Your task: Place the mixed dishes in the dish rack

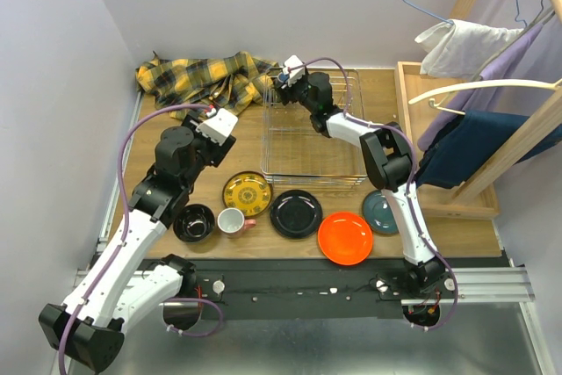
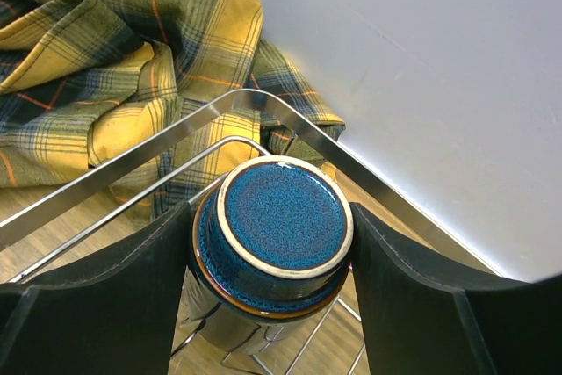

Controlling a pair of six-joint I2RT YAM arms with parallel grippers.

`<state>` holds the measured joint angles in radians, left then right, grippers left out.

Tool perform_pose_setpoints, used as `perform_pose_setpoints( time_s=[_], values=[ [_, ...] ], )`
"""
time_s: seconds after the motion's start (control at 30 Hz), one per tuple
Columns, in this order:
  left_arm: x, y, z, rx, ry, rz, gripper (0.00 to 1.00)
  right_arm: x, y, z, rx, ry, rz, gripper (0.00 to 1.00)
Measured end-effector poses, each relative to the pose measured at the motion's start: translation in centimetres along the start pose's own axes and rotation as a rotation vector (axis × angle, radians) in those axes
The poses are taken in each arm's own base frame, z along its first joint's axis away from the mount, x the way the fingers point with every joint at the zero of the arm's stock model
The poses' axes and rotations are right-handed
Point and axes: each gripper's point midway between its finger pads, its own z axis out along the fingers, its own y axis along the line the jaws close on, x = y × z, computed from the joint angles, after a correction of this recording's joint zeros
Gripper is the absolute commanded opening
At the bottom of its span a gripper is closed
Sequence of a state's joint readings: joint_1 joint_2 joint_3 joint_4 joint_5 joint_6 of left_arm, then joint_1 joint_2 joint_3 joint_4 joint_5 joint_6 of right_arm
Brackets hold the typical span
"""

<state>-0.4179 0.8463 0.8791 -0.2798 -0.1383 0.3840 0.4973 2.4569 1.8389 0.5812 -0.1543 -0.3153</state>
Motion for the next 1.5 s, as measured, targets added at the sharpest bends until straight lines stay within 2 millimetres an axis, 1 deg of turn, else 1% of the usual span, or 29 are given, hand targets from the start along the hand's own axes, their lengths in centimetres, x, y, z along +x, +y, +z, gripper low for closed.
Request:
perform_pose_setpoints(
  time_s=[0.07,0.1,0.2,0.3,0.43,0.47,0.5,0.6,0.73,0.9,1.0,1.07,1.13,1.17,1.23,1.27,1.33,1.37,1.43,1.47,1.5],
  values=[
    [0.4,-0.2,0.1,0.004,0.008,-0.004,0.74,0.2,0.0,0.0,0.0,0.003,0.0,0.41],
    [0.5,-0.3,0.1,0.006,0.011,-0.005,0.74,0.2,0.1,0.0,-0.001,0.005,0.001,0.48],
    [0.8,-0.5,0.2,0.009,0.017,-0.009,0.74,0.4,0.1,0.0,-0.003,0.013,0.002,0.58],
    [0.9,-0.6,0.2,0.01,0.017,-0.012,0.74,0.6,0.2,-0.1,-0.005,0.021,0.004,0.62],
    [1.0,-0.7,0.3,0.01,0.009,-0.018,0.75,0.8,0.2,-0.1,-0.009,0.035,0.006,0.75],
    [1.1,-0.9,0.4,0.014,0.005,-0.022,0.75,0.8,0.2,0.0,-0.015,0.051,0.011,0.81],
    [1.1,-0.9,0.4,0.014,0.004,-0.022,0.75,0.8,0.2,0.0,-0.015,0.051,0.011,0.83],
    [1.1,-1.1,0.4,0.019,-0.002,-0.027,0.75,0.9,0.3,0.0,-0.021,0.07,0.018,0.87],
    [0.8,-1.0,0.3,0.017,-0.018,-0.034,0.76,0.2,0.1,0.2,-0.02,0.064,0.019,0.92],
    [0.4,-0.9,-0.1,0.015,-0.042,-0.038,0.78,0.1,0.0,0.2,-0.025,0.08,0.026,0.92],
    [0.0,-0.8,-0.3,0.013,-0.062,-0.041,0.82,0.0,0.1,-0.1,-0.031,0.102,0.04,0.92],
    [-0.3,-0.7,-0.4,0.009,-0.076,-0.041,0.86,-0.6,0.0,-0.3,-0.033,0.11,0.049,0.92],
    [-0.6,-0.5,-0.6,0.007,-0.089,-0.041,0.9,-1.9,-0.3,-0.9,-0.035,0.12,0.062,0.93],
    [-0.8,-0.5,-0.8,0.009,-0.097,-0.037,0.91,-3.2,-0.7,-1.2,-0.032,0.114,0.068,0.92],
    [-1.0,-0.8,-1.3,0.032,-0.108,-0.018,0.87,-6.0,-1.5,-2.0,-0.022,0.093,0.073,0.92],
    [-0.9,-1.2,-1.7,0.064,-0.104,0.002,0.83,-7.9,-2.0,-2.5,-0.013,0.077,0.08,0.92],
    [-1.0,-2.0,-2.3,0.128,-0.095,0.033,0.79,-11.2,-3.0,-3.4,0.004,0.046,0.09,0.92],
    [-0.9,-2.7,-2.9,0.186,-0.075,0.064,0.74,-13.5,-3.6,-4.3,0.014,0.031,0.101,0.92],
    [-0.9,-3.6,-3.7,0.271,-0.052,0.1,0.73,-17.0,-4.5,-6.0,0.032,0.004,0.115,0.91],
    [-0.8,-4.0,-4.0,0.303,-0.042,0.114,0.71,-18.0,-4.7,-6.6,0.036,-0.002,0.124,0.91],
    [-0.1,-4.6,-4.5,0.365,-0.005,0.136,0.7,-19.5,-5.0,-7.9,0.042,-0.001,0.141,0.91]
  ],
)
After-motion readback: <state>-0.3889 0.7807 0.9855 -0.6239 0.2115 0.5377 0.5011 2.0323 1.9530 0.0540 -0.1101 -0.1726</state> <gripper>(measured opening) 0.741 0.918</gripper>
